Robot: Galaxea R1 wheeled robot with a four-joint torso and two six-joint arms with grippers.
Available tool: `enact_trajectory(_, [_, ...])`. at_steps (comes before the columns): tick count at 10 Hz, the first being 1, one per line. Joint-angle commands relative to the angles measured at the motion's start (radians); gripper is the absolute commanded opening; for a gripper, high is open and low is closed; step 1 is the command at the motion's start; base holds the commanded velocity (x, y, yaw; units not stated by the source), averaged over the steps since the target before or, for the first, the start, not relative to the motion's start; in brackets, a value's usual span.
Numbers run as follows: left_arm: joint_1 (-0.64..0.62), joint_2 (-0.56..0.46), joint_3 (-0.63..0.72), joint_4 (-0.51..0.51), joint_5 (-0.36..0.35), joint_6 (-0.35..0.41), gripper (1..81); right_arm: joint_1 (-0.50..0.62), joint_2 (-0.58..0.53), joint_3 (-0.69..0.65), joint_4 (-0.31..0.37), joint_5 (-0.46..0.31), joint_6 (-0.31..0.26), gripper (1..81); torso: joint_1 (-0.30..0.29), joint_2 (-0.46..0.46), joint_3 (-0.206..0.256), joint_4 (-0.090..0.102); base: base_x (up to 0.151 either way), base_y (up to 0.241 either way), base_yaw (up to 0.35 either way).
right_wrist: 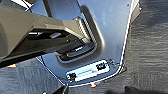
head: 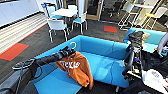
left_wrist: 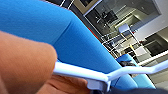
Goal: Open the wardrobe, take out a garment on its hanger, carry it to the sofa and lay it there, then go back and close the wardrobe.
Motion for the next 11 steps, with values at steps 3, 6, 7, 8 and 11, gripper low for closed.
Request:
enact_trajectory(3, [-0.139, -0.154, -0.013, 0.145, -0.004, 0.023, 1.0, -0.021, 0.001, 0.001, -0.007, -0.056, -0.002, 81.1, 0.000, 0.000, 0.000, 0.000, 0.000, 0.000, 0.000])
enact_trajectory(6, [-0.047, -0.248, -0.013, 0.194, -0.003, 0.023, 1.0, -0.021, 0.001, 0.001, -0.006, -0.056, -0.002, 81.1, 0.000, 0.000, 0.000, 0.000, 0.000, 0.000, 0.000])
enact_trajectory(7, [-0.008, -0.268, -0.013, 0.203, -0.005, 0.026, 1.0, -0.020, 0.001, 0.001, -0.006, -0.056, -0.002, 81.1, 0.000, 0.000, 0.000, 0.000, 0.000, 0.000, 0.000])
enact_trajectory(8, [0.036, -0.288, -0.013, 0.219, -0.005, 0.027, 1.0, -0.021, 0.001, 0.001, -0.006, -0.056, -0.002, 81.1, 0.000, 0.000, 0.000, 0.000, 0.000, 0.000, 0.000])
enact_trajectory(11, [0.209, -0.325, -0.013, 0.312, -0.014, 0.035, 1.0, -0.021, 0.001, 0.001, -0.004, -0.054, -0.002, 81.1, 0.000, 0.000, 0.000, 0.000, 0.000, 0.000, 0.000])
